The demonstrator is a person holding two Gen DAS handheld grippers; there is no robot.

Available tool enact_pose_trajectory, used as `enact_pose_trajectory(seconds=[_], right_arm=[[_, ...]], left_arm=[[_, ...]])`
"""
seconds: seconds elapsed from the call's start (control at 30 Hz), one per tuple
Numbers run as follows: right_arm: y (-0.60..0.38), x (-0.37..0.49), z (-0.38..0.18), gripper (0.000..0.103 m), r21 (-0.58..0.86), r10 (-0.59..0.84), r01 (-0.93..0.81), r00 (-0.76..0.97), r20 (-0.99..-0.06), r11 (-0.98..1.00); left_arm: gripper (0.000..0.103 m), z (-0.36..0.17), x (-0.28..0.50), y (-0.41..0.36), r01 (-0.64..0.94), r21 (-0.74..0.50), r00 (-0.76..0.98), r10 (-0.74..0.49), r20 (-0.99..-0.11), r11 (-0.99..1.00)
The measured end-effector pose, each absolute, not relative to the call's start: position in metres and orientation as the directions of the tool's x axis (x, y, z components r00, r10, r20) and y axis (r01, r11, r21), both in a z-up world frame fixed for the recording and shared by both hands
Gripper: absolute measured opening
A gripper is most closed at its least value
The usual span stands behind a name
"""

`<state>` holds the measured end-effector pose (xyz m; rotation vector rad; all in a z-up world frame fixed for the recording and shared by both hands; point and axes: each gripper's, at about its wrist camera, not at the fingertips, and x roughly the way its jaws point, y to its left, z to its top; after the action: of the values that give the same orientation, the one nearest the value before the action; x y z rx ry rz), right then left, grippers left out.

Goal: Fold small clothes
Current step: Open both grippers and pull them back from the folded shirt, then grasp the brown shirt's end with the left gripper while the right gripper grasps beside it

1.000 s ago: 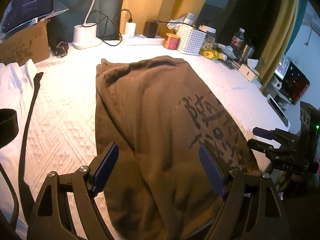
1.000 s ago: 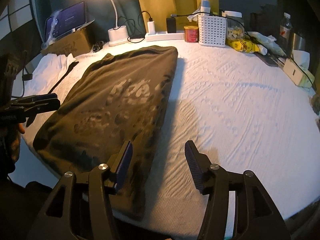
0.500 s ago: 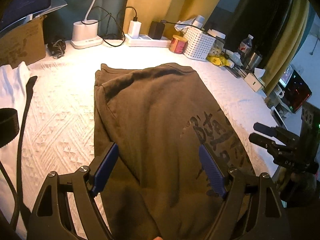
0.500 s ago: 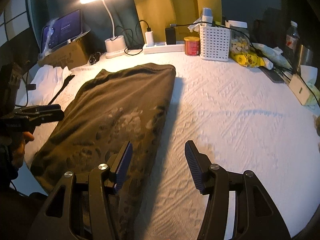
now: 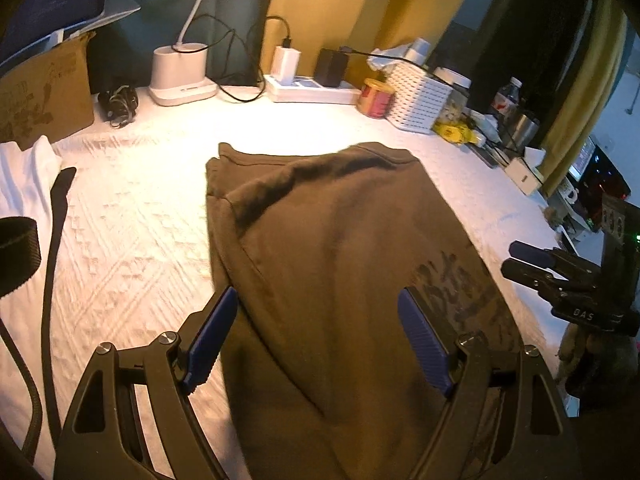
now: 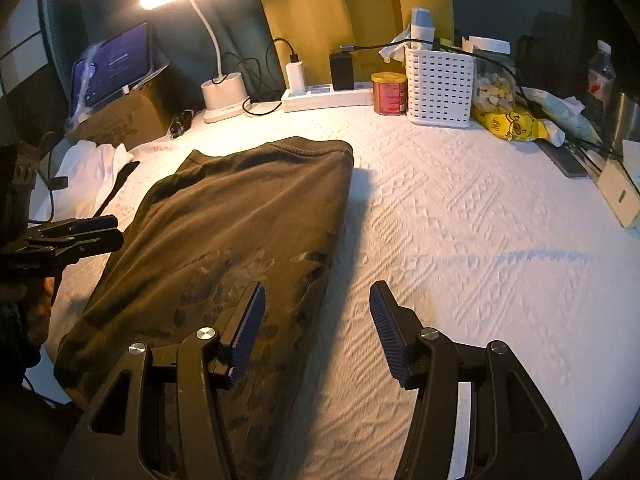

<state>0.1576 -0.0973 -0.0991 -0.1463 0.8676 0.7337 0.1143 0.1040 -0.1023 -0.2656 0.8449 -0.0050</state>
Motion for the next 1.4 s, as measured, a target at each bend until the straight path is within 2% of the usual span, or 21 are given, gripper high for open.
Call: enact_pose_trajectory(seconds=[0.47, 0.77, 0.8, 0.9, 0.97, 1.0, 1.03, 1.2, 1.27, 1.4], right_arm=[[-0.076, 0.208, -0.107, 0.058, 0.167, 0.518, -0.634, 0.421, -0.744, 0.755], [-0.061, 0.24, -0.113, 0.058, 0.173, 0.527, -0.637, 0.422, -0.738, 0.751], [-0.06, 0.243, -0.114, 0.058, 0.176, 0.53, -0.637, 0.42, -0.737, 0.75], [-0.053, 0.252, -0.12, 0.058, 0.192, 0.54, -0.64, 0.407, -0.737, 0.744], [-0.049, 0.256, -0.123, 0.058, 0.202, 0.549, -0.647, 0.394, -0.737, 0.735], [-0.045, 0.258, -0.125, 0.058, 0.209, 0.558, -0.654, 0.385, -0.736, 0.727], [-0.043, 0.259, -0.125, 0.058, 0.216, 0.567, -0.661, 0.377, -0.733, 0.719], [-0.021, 0.262, -0.136, 0.058, 0.227, 0.583, -0.703, 0.318, -0.747, 0.674], [-0.013, 0.262, -0.137, 0.061, 0.222, 0.584, -0.72, 0.301, -0.754, 0.657], [-0.002, 0.26, -0.137, 0.061, 0.185, 0.576, -0.752, 0.297, -0.761, 0.633]], left_arm=[[0.082, -0.121, 0.167, 0.15, -0.159, -0.222, 0.657, -0.065, -0.751, 0.962], [0.081, -0.133, 0.189, 0.144, -0.094, -0.162, 0.641, -0.065, -0.765, 0.982], [0.079, -0.133, 0.191, 0.142, -0.083, -0.164, 0.641, -0.073, -0.764, 0.983], [0.06, -0.133, 0.194, 0.14, -0.07, -0.162, 0.643, -0.08, -0.762, 0.984], [0.045, -0.133, 0.195, 0.14, -0.062, -0.179, 0.644, -0.097, -0.759, 0.982], [0.033, -0.133, 0.196, 0.14, -0.057, -0.192, 0.639, -0.112, -0.761, 0.98], [0.03, -0.133, 0.197, 0.139, -0.055, -0.199, 0.64, -0.118, -0.759, 0.979], [0.018, -0.134, 0.202, 0.13, -0.032, -0.204, 0.634, -0.138, -0.761, 0.978], [0.017, -0.134, 0.203, 0.129, -0.028, -0.202, 0.634, -0.139, -0.761, 0.979], [0.014, -0.134, 0.202, 0.128, -0.025, -0.206, 0.635, -0.144, -0.759, 0.978]])
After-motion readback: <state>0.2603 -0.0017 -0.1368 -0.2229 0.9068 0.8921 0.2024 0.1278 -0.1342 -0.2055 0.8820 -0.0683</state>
